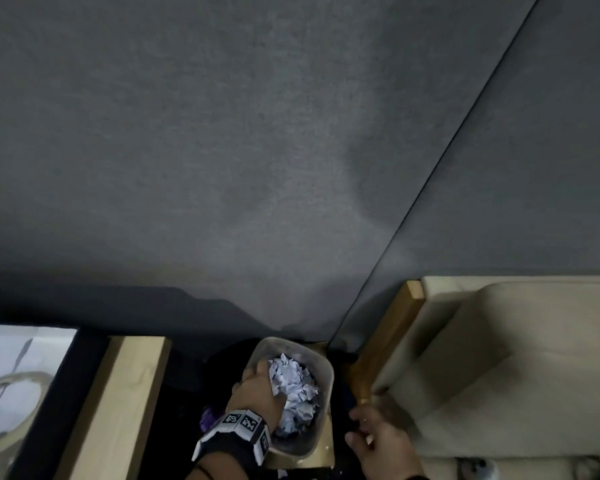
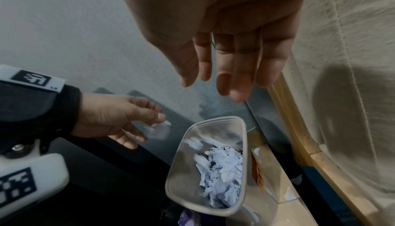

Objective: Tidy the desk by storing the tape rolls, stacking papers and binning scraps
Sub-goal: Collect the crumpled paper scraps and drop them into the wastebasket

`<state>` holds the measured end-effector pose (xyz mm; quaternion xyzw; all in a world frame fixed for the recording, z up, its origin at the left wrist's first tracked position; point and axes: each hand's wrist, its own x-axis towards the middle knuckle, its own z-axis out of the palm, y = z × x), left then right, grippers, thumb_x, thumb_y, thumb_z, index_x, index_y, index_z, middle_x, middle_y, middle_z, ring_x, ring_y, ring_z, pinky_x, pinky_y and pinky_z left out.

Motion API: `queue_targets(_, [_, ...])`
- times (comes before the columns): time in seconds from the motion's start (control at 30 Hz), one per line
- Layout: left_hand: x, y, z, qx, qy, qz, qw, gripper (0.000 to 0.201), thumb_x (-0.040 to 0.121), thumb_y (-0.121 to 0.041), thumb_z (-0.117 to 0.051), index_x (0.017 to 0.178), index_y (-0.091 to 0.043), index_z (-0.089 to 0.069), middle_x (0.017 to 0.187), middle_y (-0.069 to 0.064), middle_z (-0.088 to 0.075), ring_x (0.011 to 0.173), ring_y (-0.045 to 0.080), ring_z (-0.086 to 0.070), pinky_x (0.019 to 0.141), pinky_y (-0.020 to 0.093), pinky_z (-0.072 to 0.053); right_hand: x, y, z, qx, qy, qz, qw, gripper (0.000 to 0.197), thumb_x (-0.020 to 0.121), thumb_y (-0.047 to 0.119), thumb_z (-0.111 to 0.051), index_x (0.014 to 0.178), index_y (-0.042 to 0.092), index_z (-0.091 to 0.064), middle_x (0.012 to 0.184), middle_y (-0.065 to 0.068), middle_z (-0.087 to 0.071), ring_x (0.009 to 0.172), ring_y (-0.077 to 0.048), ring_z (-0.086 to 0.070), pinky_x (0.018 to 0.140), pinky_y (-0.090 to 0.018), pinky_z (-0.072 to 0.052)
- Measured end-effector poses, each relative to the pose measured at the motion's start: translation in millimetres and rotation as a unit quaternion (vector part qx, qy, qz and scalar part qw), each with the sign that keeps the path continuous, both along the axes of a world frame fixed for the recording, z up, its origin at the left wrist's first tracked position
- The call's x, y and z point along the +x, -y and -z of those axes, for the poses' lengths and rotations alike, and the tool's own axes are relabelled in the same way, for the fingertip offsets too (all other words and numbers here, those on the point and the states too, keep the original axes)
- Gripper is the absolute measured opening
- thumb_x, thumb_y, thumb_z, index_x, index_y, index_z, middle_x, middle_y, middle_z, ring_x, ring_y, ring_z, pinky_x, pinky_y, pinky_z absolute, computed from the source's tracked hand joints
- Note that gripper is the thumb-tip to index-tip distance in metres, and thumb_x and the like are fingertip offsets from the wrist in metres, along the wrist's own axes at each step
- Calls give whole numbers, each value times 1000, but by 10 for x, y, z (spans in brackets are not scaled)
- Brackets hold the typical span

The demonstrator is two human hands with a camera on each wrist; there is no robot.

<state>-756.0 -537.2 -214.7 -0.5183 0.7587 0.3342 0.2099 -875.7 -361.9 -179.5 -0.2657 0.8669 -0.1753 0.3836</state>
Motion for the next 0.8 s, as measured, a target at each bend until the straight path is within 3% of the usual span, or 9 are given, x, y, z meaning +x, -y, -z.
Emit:
queue_targets(0.1, [19, -11, -34, -15, -26, 15, 999, 59, 83, -39, -58, 134, -25, -31, 132, 7, -45, 117, 30, -52, 95, 36, -46, 56, 3, -57, 9, 4, 7, 1000, 38, 81, 35, -67, 69, 60, -42, 72, 13, -55, 77, 0, -55, 76, -8, -41])
queue_targets(0.13, [29, -16, -55, -27, -33, 22, 999, 57, 84, -39, -57, 133, -25, -32, 132, 6, -45, 117, 29, -52, 95, 36, -46, 84, 16, -67, 13, 4, 5, 1000, 42, 80, 35, -67, 72, 68, -43, 72, 13, -56, 75, 0, -55, 75, -7, -40])
queue_targets(0.2, [57, -38, -129, -57, -43, 32, 997, 51, 87, -39, -55, 132, -25, -35, 132, 4, -44, 119, 26, -50, 95, 36, -46, 136, 26, -74, 11, 0, -7, 1000, 54, 80, 36, -66, 77, 78, -33, 75, 10, -57, 79, 0, -57, 76, -7, -40])
queue_targets(0.3, [132, -94, -311, -96, -61, 33, 993, 47, 89, -39, -51, 131, -24, -38, 131, 1, -43, 120, 23, -46, 94, 35, -46, 197, 98, -183, 8, 3, -33, 999, 36, 81, 39, -62, 74, 65, -38, 85, 10, -58, 94, -4, -61, 81, -11, -41])
queue_targets(0.37, [217, -142, -469, -102, -76, 22, 992, 45, 89, -39, -50, 130, -25, -40, 130, 1, -43, 120, 23, -46, 93, 35, -46, 233, 153, -266, 4, -2, -63, 998, 32, 82, 39, -60, 82, 63, -38, 88, 13, -59, 99, -6, -62, 82, -14, -42])
queue_targets(0.43, [345, -189, -667, -105, -94, 9, 990, 40, 89, -37, -49, 126, -26, -45, 127, 1, -46, 117, 24, -50, 91, 35, -47, 306, 237, -414, -5, 4, -84, 996, 21, 82, 38, -59, 91, 51, -46, 95, 12, -63, 103, -10, -62, 85, -19, -45])
queue_targets(0.53, [573, -264, -998, -128, -117, -14, 985, 29, 89, -35, -49, 115, -26, -54, 119, 2, -52, 109, 25, -56, 85, 36, -49, 465, 365, -661, -26, 4, -105, 994, 24, 86, 33, -59, 108, 41, -53, 103, 9, -66, 101, -15, -62, 87, -25, -48])
queue_targets(0.6, [746, -309, -1221, -148, -126, -29, 980, 25, 89, -34, -49, 112, -24, -56, 117, 2, -53, 107, 25, -57, 82, 34, -48, 604, 445, -841, -38, -12, -116, 992, 25, 89, 32, -58, 113, 34, -54, 94, 8, -62, 98, -17, -62, 82, -25, -47])
queue_targets(0.8, [1393, -444, -1848, -223, -171, -85, 956, 20, 88, -31, -52, 106, -24, -60, 109, 0, -59, 98, 24, -61, 78, 30, -47, 1139, 616, -1350, -104, -42, -161, 981, 20, 89, 29, -57, 109, 28, -58, 92, 7, -64, 91, -16, -61, 82, -24, -46])
